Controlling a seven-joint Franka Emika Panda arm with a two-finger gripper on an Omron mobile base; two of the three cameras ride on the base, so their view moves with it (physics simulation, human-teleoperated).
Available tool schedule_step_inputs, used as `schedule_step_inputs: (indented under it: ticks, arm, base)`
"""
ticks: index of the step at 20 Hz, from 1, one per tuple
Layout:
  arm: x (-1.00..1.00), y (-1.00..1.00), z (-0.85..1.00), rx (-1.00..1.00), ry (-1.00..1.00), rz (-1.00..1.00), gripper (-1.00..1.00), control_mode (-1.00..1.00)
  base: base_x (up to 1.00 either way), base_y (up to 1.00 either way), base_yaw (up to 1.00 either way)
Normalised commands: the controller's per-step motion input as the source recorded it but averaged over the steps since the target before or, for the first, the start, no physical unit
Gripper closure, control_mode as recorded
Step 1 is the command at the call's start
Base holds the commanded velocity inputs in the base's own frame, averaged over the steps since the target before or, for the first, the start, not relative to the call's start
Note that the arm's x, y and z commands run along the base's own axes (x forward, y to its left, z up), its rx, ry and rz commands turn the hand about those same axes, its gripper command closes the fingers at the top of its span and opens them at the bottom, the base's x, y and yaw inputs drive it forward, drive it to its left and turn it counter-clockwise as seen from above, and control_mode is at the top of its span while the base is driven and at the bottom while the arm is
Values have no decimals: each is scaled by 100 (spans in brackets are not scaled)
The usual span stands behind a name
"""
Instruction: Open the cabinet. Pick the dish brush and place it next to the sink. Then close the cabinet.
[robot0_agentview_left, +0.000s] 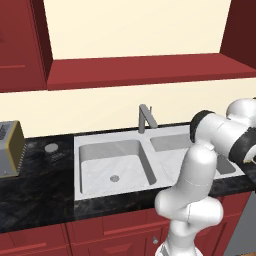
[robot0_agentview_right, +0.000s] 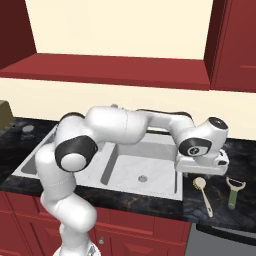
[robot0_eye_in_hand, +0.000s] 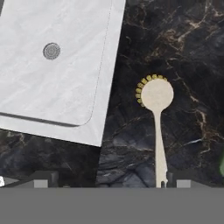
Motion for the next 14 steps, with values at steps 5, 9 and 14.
schedule_step_inputs:
  ticks: [5, 9, 14]
  arm:
    - [-49, 81, 27, 0, 0, 0, -100, -100]
    - [-61, 77, 25, 0, 0, 0, -100, -100]
    - [-44, 93, 39, -3, 0, -1, -100, -100]
  base:
    - [0, 0, 0]
    - [0, 0, 0]
    - [0, 0, 0]
